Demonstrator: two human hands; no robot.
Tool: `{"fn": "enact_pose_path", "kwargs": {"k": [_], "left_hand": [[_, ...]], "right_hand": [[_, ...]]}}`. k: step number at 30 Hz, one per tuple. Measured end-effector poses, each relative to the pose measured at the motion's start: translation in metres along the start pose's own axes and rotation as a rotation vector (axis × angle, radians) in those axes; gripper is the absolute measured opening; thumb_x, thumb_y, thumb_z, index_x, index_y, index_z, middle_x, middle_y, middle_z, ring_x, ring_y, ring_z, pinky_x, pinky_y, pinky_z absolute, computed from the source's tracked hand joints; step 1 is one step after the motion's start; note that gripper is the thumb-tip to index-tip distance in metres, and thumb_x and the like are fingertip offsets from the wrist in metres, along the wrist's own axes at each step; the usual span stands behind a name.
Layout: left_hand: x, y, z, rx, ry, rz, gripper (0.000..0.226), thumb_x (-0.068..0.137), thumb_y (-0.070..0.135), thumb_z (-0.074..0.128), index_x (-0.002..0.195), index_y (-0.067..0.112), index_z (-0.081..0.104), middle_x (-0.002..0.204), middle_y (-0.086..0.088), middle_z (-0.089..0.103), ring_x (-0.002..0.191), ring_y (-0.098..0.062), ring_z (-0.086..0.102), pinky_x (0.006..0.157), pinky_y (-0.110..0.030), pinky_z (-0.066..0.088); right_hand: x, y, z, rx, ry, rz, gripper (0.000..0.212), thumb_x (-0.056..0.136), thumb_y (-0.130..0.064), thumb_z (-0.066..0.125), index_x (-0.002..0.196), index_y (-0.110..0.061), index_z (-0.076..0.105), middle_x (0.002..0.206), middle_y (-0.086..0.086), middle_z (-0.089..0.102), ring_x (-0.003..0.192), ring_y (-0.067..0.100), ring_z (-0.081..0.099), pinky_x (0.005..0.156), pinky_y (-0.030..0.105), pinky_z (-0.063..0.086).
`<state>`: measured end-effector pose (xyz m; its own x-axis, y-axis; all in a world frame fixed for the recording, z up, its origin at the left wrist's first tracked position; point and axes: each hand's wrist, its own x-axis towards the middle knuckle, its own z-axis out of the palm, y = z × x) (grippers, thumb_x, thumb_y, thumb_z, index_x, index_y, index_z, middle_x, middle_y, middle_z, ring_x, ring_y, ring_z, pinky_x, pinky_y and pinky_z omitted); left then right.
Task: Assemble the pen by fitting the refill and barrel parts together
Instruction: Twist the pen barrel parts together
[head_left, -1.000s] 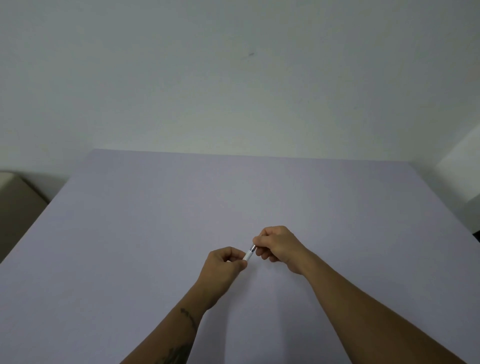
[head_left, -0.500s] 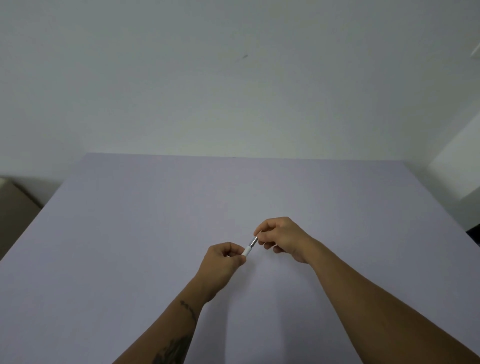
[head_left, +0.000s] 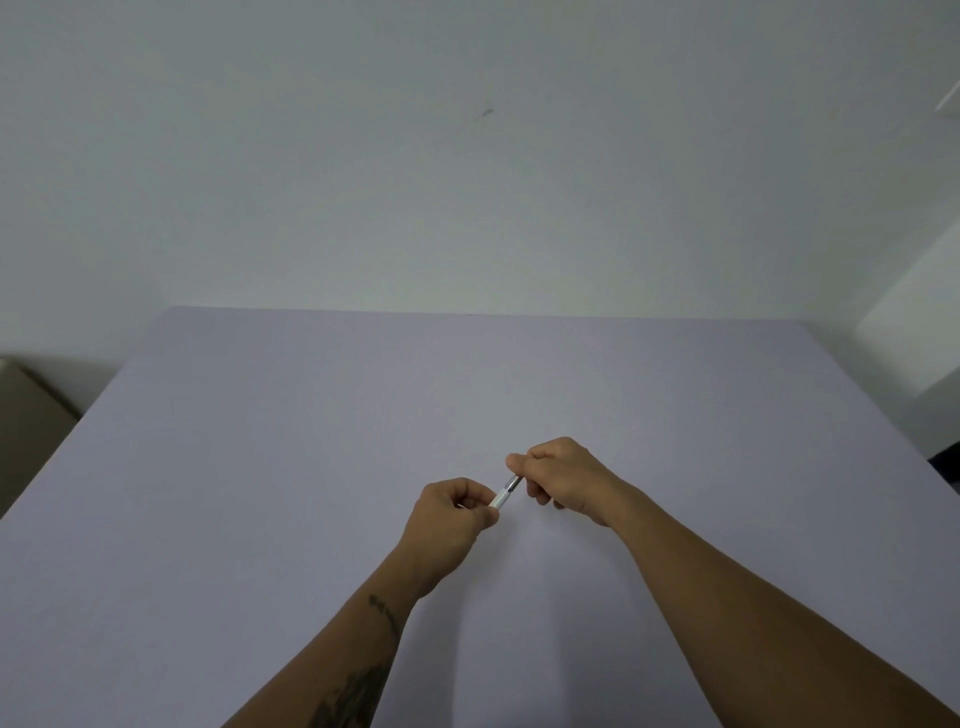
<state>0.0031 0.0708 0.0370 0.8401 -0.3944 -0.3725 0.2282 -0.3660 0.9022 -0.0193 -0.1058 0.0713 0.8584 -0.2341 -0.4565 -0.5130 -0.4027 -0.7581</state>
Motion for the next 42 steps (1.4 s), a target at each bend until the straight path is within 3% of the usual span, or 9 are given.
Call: {"fn": "enact_pose_path", "kwargs": {"k": [3,7,11,15,19,22,28,39,42], "left_hand": [[0.0,-0.002,-0.001,-0.034,0.001,-0.015,0.007,0.083,0.009,0.067,0.085,0.011,0.073,0.073,-0.005,0.058,0.062,-0.016,0.049,0.056,-0.027,0.043],[-0.001,-0.001,-0.001,-0.039,0.002,-0.018,0.007,0.084,0.009,0.067,0.086,0.011,0.073,0.076,-0.005,0.06,0.064,-0.016,0.051,0.058,-0.026,0.043],[-0.002,0.0,0.0,-0.039,-0.006,-0.028,0.008,0.085,0.008,0.065,0.087,0.01,0.073,0.077,-0.004,0.061,0.063,-0.014,0.052,0.057,-0.024,0.045],[-0.003,0.002,0.0,-0.045,-0.011,-0.026,0.008,0.086,0.008,0.065,0.088,0.009,0.072,0.077,-0.005,0.06,0.064,-0.015,0.052,0.057,-0.024,0.044],[-0.004,0.003,0.001,-0.038,-0.016,-0.016,0.009,0.086,0.008,0.064,0.091,0.007,0.072,0.076,-0.005,0.059,0.063,-0.014,0.051,0.056,-0.022,0.044],[-0.005,0.003,0.001,-0.035,-0.017,-0.018,0.009,0.086,0.008,0.064,0.09,0.008,0.072,0.075,-0.004,0.06,0.063,-0.014,0.052,0.057,-0.023,0.046],[-0.004,0.005,-0.001,-0.064,-0.011,-0.025,0.009,0.086,0.006,0.064,0.084,0.012,0.071,0.074,-0.005,0.06,0.065,-0.016,0.052,0.055,-0.023,0.045],[0.002,0.001,-0.003,-0.05,-0.029,-0.027,0.009,0.086,0.008,0.065,0.083,0.014,0.071,0.078,-0.004,0.062,0.072,-0.017,0.056,0.064,-0.026,0.049],[0.004,-0.001,-0.005,-0.056,-0.026,-0.031,0.009,0.086,0.009,0.065,0.083,0.014,0.071,0.077,-0.003,0.063,0.072,-0.016,0.057,0.069,-0.028,0.049]], "right_hand": [[-0.001,0.001,-0.005,0.082,-0.032,0.03,0.028,0.09,-0.039,0.065,0.083,-0.012,0.07,0.079,0.005,0.067,0.07,0.017,0.058,0.063,0.028,0.045],[-0.002,0.004,-0.007,0.326,-0.116,0.083,0.018,0.09,-0.015,0.066,0.104,-0.014,0.078,0.087,0.005,0.069,0.074,0.016,0.061,0.066,0.028,0.048],[-0.005,0.008,0.003,0.461,-0.13,0.094,0.019,0.092,-0.005,0.063,0.101,-0.008,0.079,0.081,0.002,0.067,0.072,0.015,0.058,0.064,0.026,0.047],[-0.006,0.009,0.013,0.465,-0.019,0.079,0.011,0.09,-0.014,0.07,0.089,-0.004,0.073,0.079,0.003,0.062,0.071,0.015,0.054,0.06,0.025,0.046],[-0.004,0.011,0.02,0.393,0.067,0.046,0.032,0.088,-0.026,0.073,0.065,-0.015,0.054,0.077,0.004,0.061,0.064,0.015,0.051,0.058,0.027,0.043],[-0.007,0.011,0.022,0.34,0.071,0.019,0.026,0.089,-0.029,0.072,0.073,-0.013,0.059,0.075,0.003,0.061,0.067,0.016,0.054,0.06,0.028,0.044],[-0.009,0.013,0.014,0.657,-0.074,0.104,0.023,0.094,-0.009,0.058,0.107,-0.01,0.078,0.074,0.002,0.054,0.066,0.015,0.051,0.06,0.028,0.043],[-0.003,0.002,0.023,0.573,-0.009,0.102,0.016,0.091,-0.015,0.069,0.077,-0.01,0.062,0.07,0.0,0.06,0.065,0.014,0.05,0.061,0.027,0.046],[-0.002,-0.001,0.025,0.528,-0.006,0.086,0.013,0.091,-0.018,0.068,0.082,-0.01,0.064,0.075,0.002,0.061,0.066,0.014,0.052,0.062,0.027,0.047]]}}
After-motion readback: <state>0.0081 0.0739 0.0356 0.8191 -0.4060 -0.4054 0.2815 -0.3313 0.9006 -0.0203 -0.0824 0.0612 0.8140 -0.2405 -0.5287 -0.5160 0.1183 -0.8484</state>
